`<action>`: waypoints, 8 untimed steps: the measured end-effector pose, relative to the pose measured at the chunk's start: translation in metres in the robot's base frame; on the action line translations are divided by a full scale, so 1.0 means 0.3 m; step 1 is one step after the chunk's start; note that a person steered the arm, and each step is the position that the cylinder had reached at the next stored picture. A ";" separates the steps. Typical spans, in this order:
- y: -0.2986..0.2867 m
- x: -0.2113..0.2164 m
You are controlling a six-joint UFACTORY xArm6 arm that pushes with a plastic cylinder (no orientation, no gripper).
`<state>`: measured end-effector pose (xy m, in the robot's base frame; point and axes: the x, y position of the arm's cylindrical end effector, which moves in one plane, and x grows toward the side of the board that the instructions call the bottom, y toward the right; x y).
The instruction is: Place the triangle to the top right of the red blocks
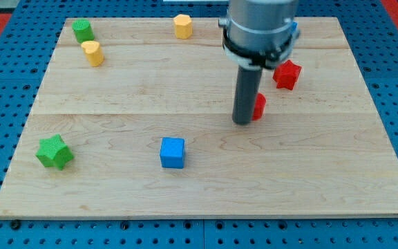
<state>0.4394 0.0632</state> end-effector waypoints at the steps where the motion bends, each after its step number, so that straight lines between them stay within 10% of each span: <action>1: 0.132 -0.076; 8: -0.168 -0.339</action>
<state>0.3377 0.0128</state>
